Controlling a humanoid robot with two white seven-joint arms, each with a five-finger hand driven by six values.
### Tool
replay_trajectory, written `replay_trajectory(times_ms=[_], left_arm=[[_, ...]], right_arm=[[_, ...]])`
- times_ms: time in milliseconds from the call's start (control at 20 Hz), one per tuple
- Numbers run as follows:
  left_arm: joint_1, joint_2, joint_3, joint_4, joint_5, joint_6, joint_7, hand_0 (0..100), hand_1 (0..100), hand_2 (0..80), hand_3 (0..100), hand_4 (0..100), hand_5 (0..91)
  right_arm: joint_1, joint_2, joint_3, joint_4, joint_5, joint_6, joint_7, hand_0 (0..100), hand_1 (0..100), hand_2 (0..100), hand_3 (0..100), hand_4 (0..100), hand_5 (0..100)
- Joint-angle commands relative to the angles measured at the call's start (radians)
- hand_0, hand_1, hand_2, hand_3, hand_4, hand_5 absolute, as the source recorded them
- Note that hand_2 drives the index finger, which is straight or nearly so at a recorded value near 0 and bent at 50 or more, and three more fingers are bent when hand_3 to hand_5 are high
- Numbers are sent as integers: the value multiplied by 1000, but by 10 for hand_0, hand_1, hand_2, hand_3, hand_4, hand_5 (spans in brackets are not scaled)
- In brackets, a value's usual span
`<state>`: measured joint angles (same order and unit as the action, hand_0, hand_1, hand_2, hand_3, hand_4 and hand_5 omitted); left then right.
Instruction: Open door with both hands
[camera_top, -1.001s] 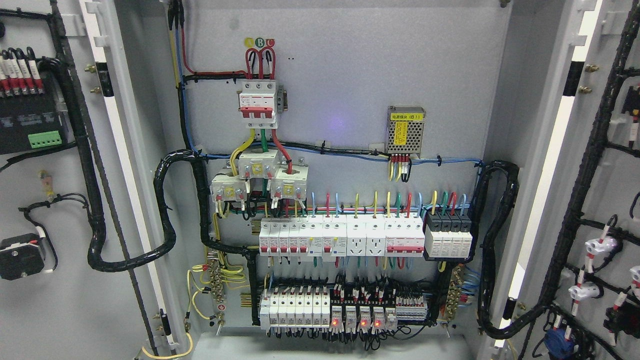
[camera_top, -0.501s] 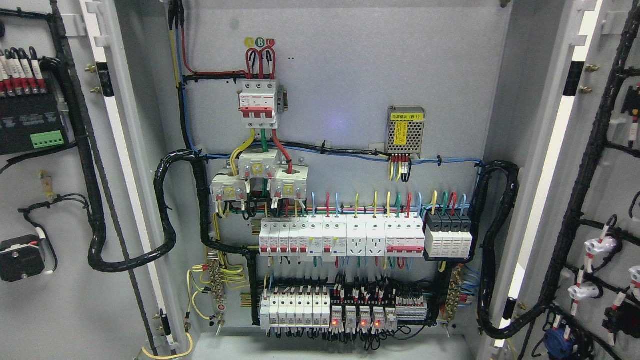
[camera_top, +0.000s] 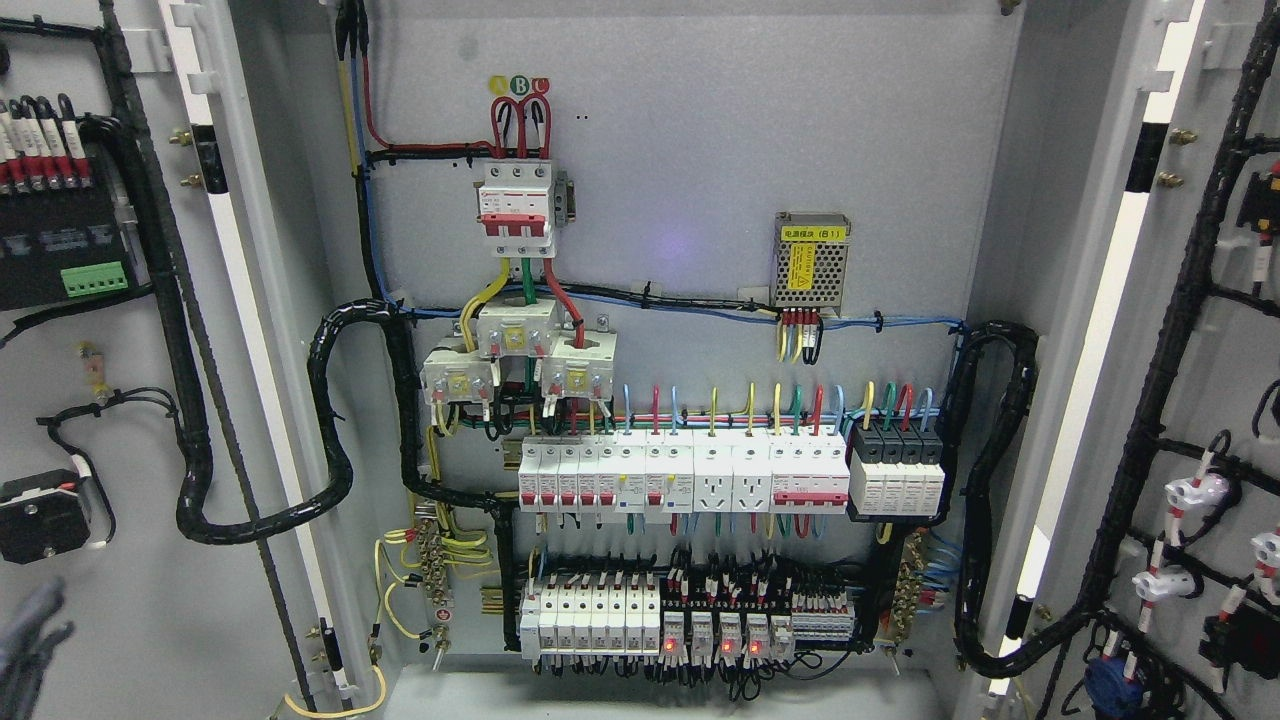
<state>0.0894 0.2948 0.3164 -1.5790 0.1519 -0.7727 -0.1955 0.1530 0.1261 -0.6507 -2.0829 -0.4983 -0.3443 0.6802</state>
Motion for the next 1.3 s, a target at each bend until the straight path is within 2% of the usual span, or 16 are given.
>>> replay_trajectory(times_ms=[0, 150, 350, 401, 551, 651, 851, 1051, 1152, 1252], left_arm=[[173, -264, -184, -105, -179, -378, -5, 0, 0, 0, 0, 0, 0], [225, -310, -180, -101, -210, -379, -7, 0, 0, 0, 0, 0, 0], [228, -309, -146, -15, -206, -379, -4, 0, 0, 0, 0, 0, 0], [228, -309, -137, 11, -206, -379, -4, 0, 0, 0, 0, 0, 0], [228, -310, -125, 153, -199, -379, -2, 0, 0, 0, 0, 0, 0], [225, -313, -114, 320, -199, -376, -2, 0, 0, 0, 0, 0, 0], [181, -318, -97, 821, -207, -366, -2, 0, 0, 0, 0, 0, 0], [80, -309, -65, 1320, -206, -346, -4, 0, 0, 0, 0, 0, 0], [49, -304, -65, 1492, -195, -269, -4, 0, 0, 0, 0, 0, 0], [36, -298, -60, 1586, -178, -95, -4, 0, 0, 0, 0, 0, 0]], right_arm=[[3, -5, 144, -8, 3, -2, -1, 0, 0, 0, 0, 0, 0], [34, -5, 265, -6, 9, 1, -2, 0, 0, 0, 0, 0, 0], [218, -8, 480, 23, 30, 4, -4, 0, 0, 0, 0, 0, 0], [259, -10, 518, 50, 46, 4, -5, 0, 0, 0, 0, 0, 0], [347, -11, 575, 218, 110, 1, -4, 0, 0, 0, 0, 0, 0], [365, -22, 594, 370, 167, -2, -2, 0, 0, 0, 0, 0, 0], [341, -23, 621, 703, 218, -2, -2, 0, 0, 0, 0, 0, 0], [232, -22, 637, 1108, 227, 1, -8, 0, 0, 0, 0, 0, 0], [144, -23, 628, 1365, 231, 1, -11, 0, 0, 0, 0, 0, 0], [58, -26, 628, 1589, 233, -2, -20, 0, 0, 0, 0, 0, 0]])
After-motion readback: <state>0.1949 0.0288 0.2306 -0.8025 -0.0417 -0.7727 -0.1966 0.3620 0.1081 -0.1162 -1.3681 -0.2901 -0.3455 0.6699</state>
